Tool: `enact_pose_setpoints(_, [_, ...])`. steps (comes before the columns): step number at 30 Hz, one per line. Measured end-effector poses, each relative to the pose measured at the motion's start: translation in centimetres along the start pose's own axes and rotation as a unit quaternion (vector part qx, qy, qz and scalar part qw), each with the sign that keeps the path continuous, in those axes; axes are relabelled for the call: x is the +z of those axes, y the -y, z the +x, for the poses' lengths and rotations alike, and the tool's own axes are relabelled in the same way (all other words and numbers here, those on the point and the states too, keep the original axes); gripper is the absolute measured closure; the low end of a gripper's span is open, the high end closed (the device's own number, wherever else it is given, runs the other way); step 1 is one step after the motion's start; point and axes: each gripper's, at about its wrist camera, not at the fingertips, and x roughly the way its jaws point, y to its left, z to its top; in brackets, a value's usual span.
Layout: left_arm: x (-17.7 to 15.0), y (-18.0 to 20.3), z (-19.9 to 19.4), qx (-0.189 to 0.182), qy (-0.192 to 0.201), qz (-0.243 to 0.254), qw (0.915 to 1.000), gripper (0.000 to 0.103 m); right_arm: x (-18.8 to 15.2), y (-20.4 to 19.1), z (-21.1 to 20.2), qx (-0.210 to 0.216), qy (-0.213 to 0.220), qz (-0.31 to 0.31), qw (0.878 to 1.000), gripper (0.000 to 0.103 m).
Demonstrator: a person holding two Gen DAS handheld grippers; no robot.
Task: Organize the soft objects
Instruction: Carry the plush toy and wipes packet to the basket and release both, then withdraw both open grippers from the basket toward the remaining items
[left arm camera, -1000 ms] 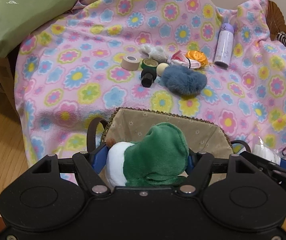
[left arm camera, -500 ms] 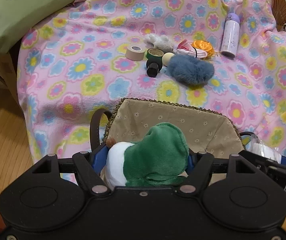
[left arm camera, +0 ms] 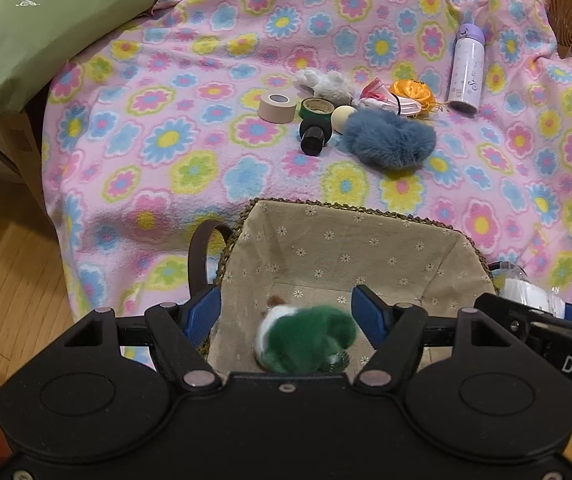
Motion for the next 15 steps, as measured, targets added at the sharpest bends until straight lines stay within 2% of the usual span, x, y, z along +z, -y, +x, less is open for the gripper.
enact_pose_setpoints(15, [-0.07,-0.09,-0.07,-0.001,-0.001,0.0,1.0,0.035,-0.29,0.26,-0.2,0.001,0.006,0.006,1.0,0.028])
